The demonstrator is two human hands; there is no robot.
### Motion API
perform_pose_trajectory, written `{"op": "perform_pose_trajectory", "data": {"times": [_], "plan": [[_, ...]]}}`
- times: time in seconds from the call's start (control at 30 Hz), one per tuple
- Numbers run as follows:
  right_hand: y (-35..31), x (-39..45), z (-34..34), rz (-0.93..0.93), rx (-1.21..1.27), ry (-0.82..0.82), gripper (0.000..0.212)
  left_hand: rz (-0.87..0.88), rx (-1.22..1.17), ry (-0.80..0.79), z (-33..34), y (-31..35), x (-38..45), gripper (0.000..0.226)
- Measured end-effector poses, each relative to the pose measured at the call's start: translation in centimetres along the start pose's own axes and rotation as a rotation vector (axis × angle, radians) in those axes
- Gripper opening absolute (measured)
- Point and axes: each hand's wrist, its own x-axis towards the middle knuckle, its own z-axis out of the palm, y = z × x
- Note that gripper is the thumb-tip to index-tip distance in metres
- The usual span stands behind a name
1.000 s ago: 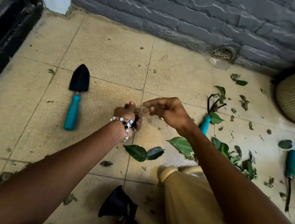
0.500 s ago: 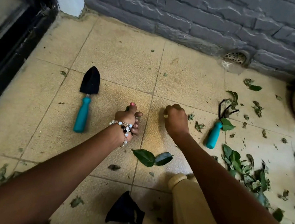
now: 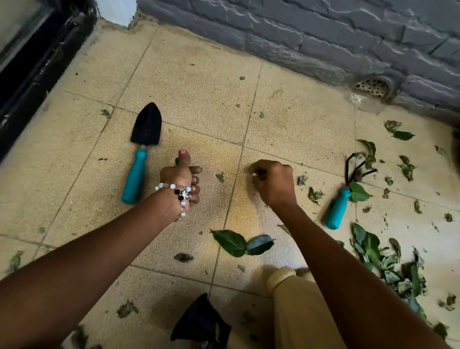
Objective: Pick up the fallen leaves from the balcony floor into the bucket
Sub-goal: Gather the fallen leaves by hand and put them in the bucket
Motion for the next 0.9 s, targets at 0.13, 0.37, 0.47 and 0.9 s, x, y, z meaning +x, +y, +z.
{"op": "perform_pose_trajectory", "data": {"times": [0.13,0.37,0.47,0.9], "plan": [[-3.1,-0.5,2.1,-0.275,-0.158,-0.187,0.038,0.003,0.016,-0.018,0.1,0.4,-0.6,0.061],[-3.2,-1.8,3.3,-0.386,-0.519,-0.355,0.034,-0.024,-0.001,-0.046,-0.2,0.1,-0.8,0.061],[-1.7,-1.4,1.8,-0.301,-0.476,-0.319,0.027,-0.040,-0.016,-0.078,-0.1,0.0,-0.8,0.060],[6.0,-1.2,-1.5,0.547,-0.279,-0.071,0.043,-0.080,0.029,-0.123,1.5,-1.0,-0.7,0.057]]}}
